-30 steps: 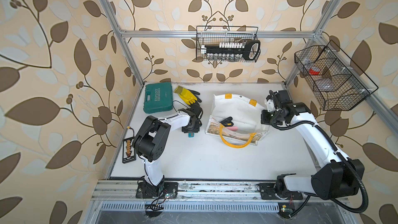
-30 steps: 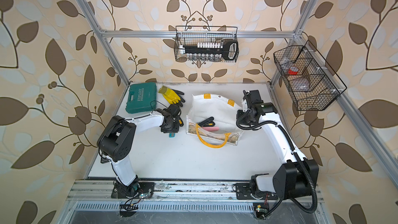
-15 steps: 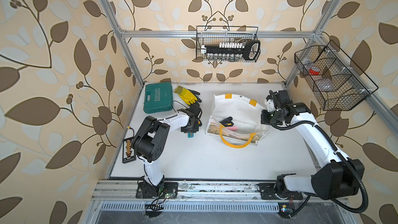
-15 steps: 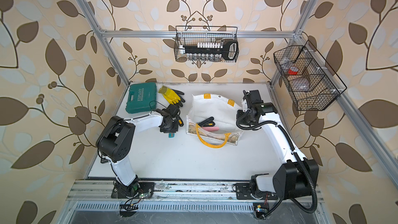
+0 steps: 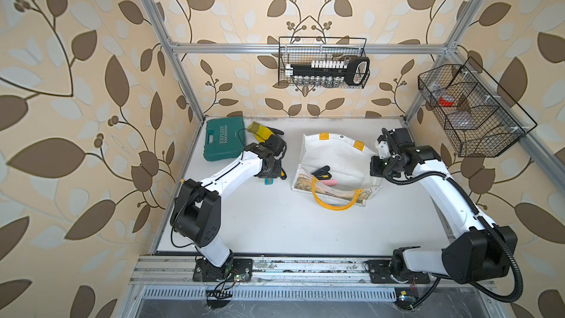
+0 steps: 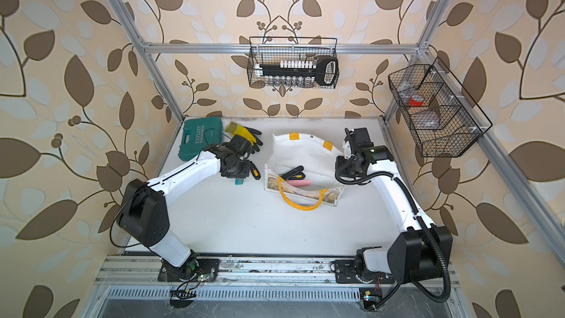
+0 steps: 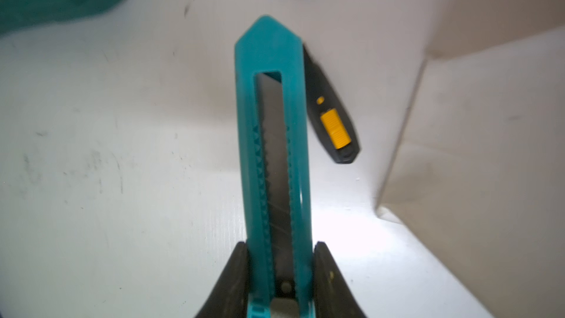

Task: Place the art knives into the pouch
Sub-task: Pick up the utility knife at the center of the board, then place the utility knife in the pouch.

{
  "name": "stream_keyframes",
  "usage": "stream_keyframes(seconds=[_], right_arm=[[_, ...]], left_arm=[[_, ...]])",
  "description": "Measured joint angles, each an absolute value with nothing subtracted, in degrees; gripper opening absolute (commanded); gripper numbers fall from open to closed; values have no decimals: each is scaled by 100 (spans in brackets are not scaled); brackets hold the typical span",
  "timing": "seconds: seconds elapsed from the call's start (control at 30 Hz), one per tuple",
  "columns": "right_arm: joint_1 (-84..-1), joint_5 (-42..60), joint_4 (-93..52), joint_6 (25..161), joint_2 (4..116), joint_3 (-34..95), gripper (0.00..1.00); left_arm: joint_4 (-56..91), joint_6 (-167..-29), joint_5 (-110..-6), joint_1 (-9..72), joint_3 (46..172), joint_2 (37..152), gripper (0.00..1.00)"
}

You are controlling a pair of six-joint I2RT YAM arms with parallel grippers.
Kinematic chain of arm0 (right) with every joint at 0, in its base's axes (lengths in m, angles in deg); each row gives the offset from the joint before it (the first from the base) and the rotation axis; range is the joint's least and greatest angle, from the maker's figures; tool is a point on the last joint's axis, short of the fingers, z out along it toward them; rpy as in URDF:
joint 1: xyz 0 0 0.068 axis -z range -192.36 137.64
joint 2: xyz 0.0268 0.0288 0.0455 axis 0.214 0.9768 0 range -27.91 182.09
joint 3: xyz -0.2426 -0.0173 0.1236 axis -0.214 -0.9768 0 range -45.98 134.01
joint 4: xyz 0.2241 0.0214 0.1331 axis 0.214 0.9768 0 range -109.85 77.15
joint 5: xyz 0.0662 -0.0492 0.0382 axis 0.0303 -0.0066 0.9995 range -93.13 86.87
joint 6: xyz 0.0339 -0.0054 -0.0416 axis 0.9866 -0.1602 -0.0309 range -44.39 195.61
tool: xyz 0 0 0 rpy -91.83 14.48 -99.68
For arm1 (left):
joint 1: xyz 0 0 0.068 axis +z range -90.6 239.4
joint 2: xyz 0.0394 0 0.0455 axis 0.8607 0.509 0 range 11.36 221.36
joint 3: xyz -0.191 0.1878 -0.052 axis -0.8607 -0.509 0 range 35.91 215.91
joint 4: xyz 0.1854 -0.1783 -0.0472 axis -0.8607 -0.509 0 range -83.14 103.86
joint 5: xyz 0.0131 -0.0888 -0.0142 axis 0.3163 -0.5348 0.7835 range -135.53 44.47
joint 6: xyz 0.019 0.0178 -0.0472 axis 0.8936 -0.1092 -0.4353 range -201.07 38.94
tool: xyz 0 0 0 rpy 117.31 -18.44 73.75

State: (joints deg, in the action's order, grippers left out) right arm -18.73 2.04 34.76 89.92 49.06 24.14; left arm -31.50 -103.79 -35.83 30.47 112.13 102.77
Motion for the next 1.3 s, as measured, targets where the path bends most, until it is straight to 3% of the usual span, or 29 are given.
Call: stream_keyframes(seconds=[0.23, 0.5, 0.83, 1.3], right_arm=[[-1884, 204, 3472, 8994, 4906, 2412, 0], [-1906, 204, 3454, 9036, 4906, 2414, 0], [-1912, 335, 3388, 9101, 4908, 2412, 0], [-1912, 335, 3391, 9101, 4908, 2412, 0]], left_arm=[[-3196, -10175, -3288, 2066, 12796, 9901, 23], [-2464, -9948, -3771, 1034, 13889, 10666, 23], [-1976, -10009, -4709, 864, 14018, 12362, 23], [-1869, -10108, -5000, 649, 13406, 12793, 24]])
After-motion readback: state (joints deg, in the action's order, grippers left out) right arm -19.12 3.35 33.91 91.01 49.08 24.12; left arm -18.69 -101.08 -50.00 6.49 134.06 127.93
